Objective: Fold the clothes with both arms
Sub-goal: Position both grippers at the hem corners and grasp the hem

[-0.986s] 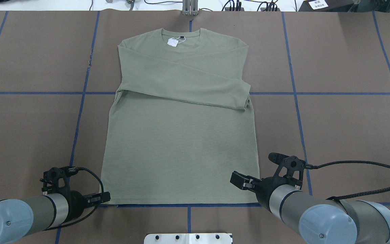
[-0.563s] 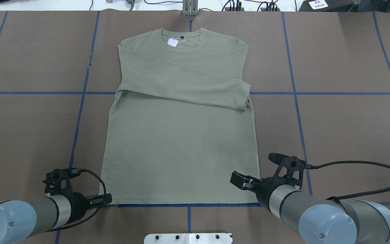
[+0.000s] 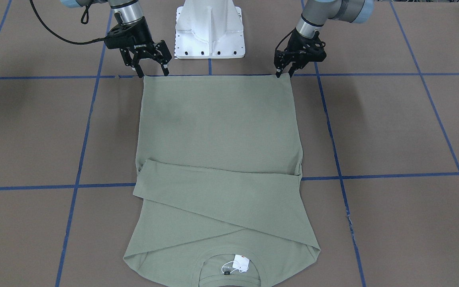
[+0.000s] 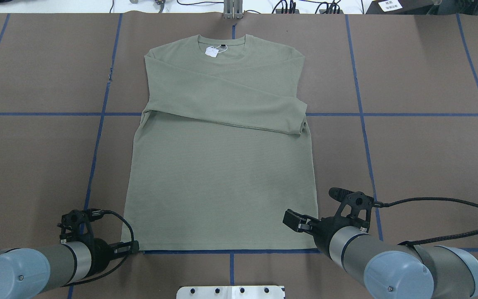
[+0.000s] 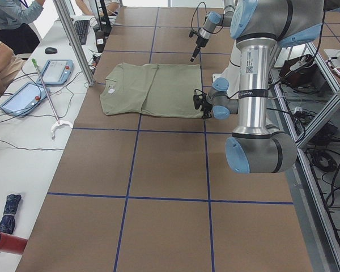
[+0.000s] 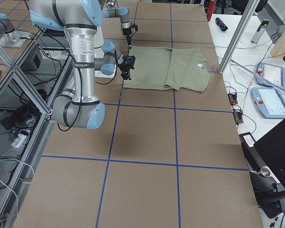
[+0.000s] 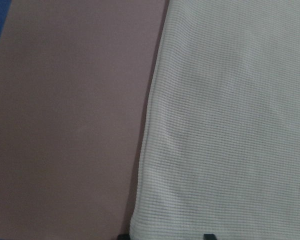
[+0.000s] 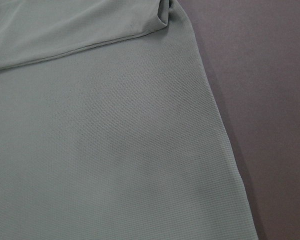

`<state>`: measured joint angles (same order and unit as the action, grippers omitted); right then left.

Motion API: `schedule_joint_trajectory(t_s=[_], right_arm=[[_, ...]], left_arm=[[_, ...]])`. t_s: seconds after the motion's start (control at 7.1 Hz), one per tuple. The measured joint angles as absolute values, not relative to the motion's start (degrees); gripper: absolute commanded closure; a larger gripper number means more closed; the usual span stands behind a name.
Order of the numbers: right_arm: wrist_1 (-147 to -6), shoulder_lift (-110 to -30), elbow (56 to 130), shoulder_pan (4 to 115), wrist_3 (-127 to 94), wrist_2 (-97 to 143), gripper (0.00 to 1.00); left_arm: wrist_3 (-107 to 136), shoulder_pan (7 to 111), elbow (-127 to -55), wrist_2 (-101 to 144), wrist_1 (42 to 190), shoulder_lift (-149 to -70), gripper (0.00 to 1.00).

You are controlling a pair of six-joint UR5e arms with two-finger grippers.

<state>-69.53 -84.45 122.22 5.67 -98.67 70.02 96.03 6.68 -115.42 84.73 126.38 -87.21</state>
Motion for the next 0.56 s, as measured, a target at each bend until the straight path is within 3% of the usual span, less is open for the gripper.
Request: schedule_joint_trajectory(t_s=[0.28, 0.56], right_arm=[[-69.5, -84.3, 121.2, 5.2, -98.8, 69.1, 0.10], [-70.9, -84.3, 120.9, 4.3, -101.7, 68.7, 0.10]], left_arm=[[95.8, 6.8, -115.6, 84.7, 126.4, -87.2, 1.00], [95.6, 7.2, -118.3, 84.9, 126.4, -87.1, 1.00]])
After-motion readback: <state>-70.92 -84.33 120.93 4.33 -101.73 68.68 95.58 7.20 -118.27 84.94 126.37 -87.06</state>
